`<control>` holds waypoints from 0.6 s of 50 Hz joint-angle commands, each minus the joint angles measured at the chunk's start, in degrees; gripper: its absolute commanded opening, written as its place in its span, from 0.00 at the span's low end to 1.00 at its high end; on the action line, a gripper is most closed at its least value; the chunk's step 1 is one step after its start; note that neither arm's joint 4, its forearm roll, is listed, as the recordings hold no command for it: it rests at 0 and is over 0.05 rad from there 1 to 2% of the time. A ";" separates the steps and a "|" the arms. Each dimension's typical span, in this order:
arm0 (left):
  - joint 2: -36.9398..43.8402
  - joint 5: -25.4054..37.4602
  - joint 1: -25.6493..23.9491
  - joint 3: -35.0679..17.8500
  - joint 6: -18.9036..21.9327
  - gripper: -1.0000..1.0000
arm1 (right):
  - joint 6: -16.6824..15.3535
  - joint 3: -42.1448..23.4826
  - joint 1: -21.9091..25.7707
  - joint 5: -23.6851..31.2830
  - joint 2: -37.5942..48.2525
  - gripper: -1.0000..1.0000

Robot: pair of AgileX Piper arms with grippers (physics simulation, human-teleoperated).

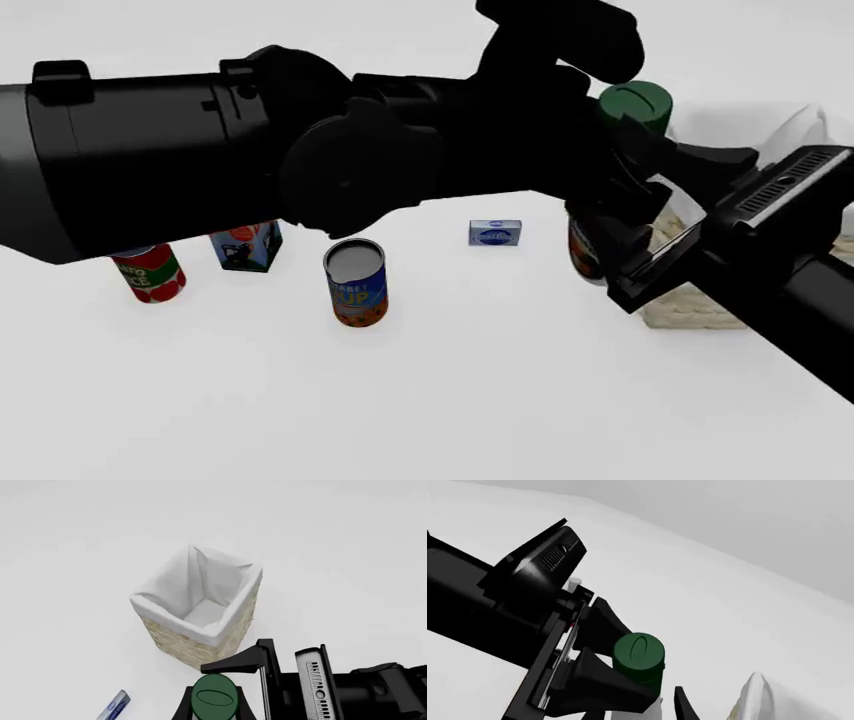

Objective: Pick the salad dressing and place it in the basket.

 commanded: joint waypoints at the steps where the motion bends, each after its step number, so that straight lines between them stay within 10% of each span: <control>1: -0.73 -0.17 -0.47 0.11 0.99 0.00 | -0.52 -0.41 0.82 0.43 -0.54 1.00; 3: -0.73 -0.24 -0.40 0.16 0.96 0.00 | -0.51 -0.61 0.77 0.68 -0.74 1.00; 4: -0.73 -0.25 -0.44 0.20 0.99 0.00 | -0.55 -0.57 1.06 0.81 -1.17 0.00; 26: -0.96 0.30 -1.23 -0.09 0.48 0.00 | -1.09 -0.24 1.96 0.47 -1.48 0.00; 27: -1.33 0.31 -1.16 -0.29 0.61 1.00 | -0.99 -0.18 1.98 0.37 -1.44 0.00; 30: -2.07 0.64 -0.74 -0.71 0.69 1.00 | -0.99 -0.02 1.99 0.08 -1.24 0.00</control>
